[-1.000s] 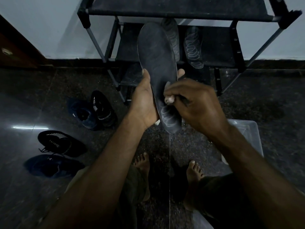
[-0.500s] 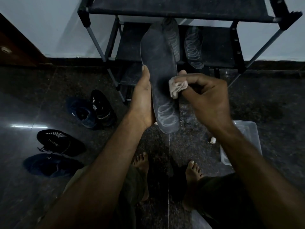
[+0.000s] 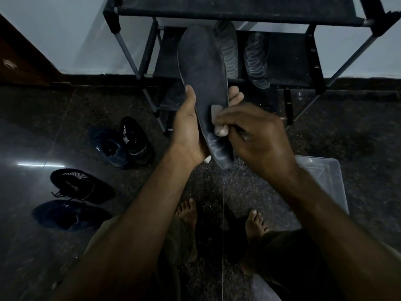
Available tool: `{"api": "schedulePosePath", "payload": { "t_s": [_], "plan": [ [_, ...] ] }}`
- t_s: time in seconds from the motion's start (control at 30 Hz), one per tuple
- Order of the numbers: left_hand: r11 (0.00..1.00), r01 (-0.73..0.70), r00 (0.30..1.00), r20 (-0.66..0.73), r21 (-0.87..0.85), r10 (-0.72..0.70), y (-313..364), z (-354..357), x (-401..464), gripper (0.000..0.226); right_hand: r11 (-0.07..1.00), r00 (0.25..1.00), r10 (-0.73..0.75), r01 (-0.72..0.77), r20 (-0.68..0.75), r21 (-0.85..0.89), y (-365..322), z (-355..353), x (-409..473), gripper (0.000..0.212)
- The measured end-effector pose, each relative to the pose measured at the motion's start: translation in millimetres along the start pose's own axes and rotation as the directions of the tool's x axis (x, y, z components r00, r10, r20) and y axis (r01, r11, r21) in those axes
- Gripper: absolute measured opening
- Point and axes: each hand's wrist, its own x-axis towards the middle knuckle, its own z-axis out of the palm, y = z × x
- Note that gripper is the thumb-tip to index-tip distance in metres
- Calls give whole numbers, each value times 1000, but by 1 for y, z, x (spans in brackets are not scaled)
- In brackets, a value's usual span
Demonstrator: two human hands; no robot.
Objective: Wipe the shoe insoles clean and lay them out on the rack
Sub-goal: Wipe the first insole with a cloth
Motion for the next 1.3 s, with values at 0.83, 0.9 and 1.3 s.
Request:
{"api": "schedulePosePath", "payload": {
  "t_s": [0.83,0.9,1.3],
  "plan": [
    [997,-68,992,-100,30,71,2,4,-2,81,988,990,114,-122,79,99,-17,7,-1,19],
    [999,-32,995,-90,26,34,2,4,-2,83,990,990,134,-136,52,45,-15,8,0,24],
    [1000,-30,996,-83,-6,30,3,6,-3,84,960,998,53,-48,12,-276,-10,4,2,27]
  ]
}}
